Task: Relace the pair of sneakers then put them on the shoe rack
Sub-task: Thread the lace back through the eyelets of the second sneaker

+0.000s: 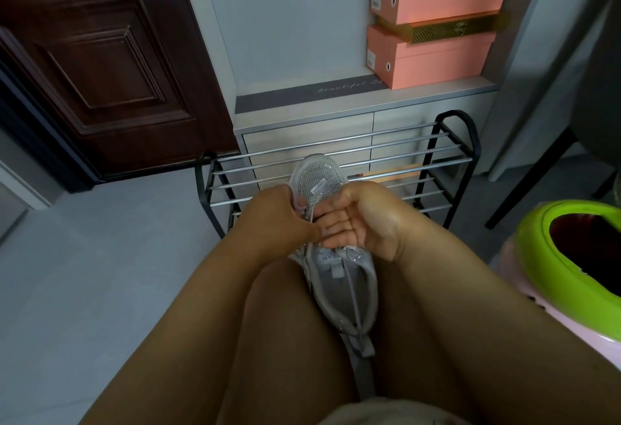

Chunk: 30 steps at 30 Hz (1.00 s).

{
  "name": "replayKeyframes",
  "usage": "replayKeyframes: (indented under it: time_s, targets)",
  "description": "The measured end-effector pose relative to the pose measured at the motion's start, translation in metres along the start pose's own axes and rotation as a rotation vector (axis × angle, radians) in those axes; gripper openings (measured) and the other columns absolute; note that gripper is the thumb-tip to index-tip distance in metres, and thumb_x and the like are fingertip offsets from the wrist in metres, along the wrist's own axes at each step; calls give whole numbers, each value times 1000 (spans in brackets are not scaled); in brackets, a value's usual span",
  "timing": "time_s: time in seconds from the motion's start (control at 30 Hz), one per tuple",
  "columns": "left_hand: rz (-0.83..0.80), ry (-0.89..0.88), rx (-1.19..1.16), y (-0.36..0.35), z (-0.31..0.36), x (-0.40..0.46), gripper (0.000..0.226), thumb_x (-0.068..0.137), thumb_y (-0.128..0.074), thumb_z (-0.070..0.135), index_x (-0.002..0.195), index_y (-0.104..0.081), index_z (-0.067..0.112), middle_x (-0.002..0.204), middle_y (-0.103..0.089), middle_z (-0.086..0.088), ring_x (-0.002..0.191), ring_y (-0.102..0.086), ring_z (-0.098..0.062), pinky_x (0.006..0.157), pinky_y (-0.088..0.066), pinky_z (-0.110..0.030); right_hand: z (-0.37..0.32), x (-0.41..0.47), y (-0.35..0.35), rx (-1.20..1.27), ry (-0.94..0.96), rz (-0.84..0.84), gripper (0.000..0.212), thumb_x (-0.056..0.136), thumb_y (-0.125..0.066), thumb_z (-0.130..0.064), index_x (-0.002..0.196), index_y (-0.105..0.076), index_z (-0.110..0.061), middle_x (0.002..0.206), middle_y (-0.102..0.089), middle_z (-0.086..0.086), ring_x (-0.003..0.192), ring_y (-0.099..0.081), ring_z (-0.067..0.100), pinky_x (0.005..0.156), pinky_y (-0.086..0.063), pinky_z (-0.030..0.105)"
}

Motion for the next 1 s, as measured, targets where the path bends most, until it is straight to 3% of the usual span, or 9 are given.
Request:
replayKeyframes:
  time_s: [0.2, 0.37, 0.5, 0.6, 0.67, 0.8, 0.9, 0.97, 1.0]
  targets:
    - [-42, -2, -94, -1, -3, 1, 23, 69, -73, 4, 91, -68, 5, 83, -70, -16, 71, -64, -20, 74, -56, -39, 1, 2, -5, -235, 38, 18, 15, 91, -50, 5, 78, -56, -1, 57, -61, 12, 37, -59, 10, 38, -49, 18]
    - [-69, 2, -127, -1, -4, 2, 22, 71, -72, 3, 92, -68, 8, 77, -69, -10, 64, -60, -13, 69, -56, -35, -1, 12, 0, -578, 181, 160, 18, 85, -63, -1, 73, -55, -11, 58, -61, 9, 32, -53, 7, 33, -38, 15]
    - [-65, 21, -178, -2, -6, 2, 27, 69, -67, -3, 91, -69, 13, 73, -67, -1, 60, -60, -9, 60, -52, -24, -1, 17, 4, -702, 247, 238, 22, 85, -61, -2, 67, -58, -14, 57, -63, 6, 35, -54, 9, 42, -45, 18]
    - [-16, 46, -240, -4, -8, 1, 26, 69, -68, -5, 87, -67, 14, 73, -68, 2, 63, -62, -9, 61, -53, -23, -11, 14, 2, -1065, 287, 292, 15, 77, -64, -5, 72, -66, -19, 72, -69, 5, 67, -64, 19, 65, -53, 27]
    - [11, 62, -274, -3, -11, 0, 26, 69, -68, -7, 84, -66, 14, 72, -66, 2, 63, -61, -8, 59, -53, -20, -18, -1, 1, -1120, 294, 201, 21, 72, -64, -1, 73, -68, -21, 65, -64, -2, 70, -61, 15, 70, -50, 27]
    - [9, 63, -335, -3, -11, -2, 29, 69, -68, -10, 87, -65, 13, 75, -65, 1, 66, -60, -8, 62, -53, -20, -18, -37, 1, -1208, 165, -177, 30, 79, -60, -1, 82, -61, -31, 56, -63, -10, 54, -56, -6, 58, -42, 15]
    - [1, 45, -363, -5, -7, -3, 31, 68, -67, -11, 88, -65, 13, 77, -64, 0, 67, -59, -9, 66, -53, -25, -16, -39, 1, -1195, 130, -187, 23, 83, -58, -5, 88, -60, -27, 62, -64, -8, 46, -53, -5, 54, -39, 14]
    - [-8, 36, -383, -6, -4, -4, 32, 69, -67, -12, 90, -66, 12, 78, -65, 0, 67, -60, -9, 67, -53, -25, -14, -34, -3, -1196, 106, -143, 6, 85, -60, -20, 89, -65, -19, 64, -66, -3, 43, -51, 4, 52, -43, 18]
    - [-14, 31, -390, -6, -3, -4, 31, 69, -67, -11, 90, -66, 12, 78, -65, 0, 68, -60, -9, 66, -54, -23, -12, -29, -4, -1210, 103, -118, 20, 85, -61, -33, 89, -67, -15, 65, -68, 1, 43, -52, 8, 50, -44, 19]
Point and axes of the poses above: each hand's wrist, its own x-axis towards the middle knuckle, its own y-axis out of the back of the hand, z = x × y, the point moved 5 cm from there along x, towards the middle knuckle
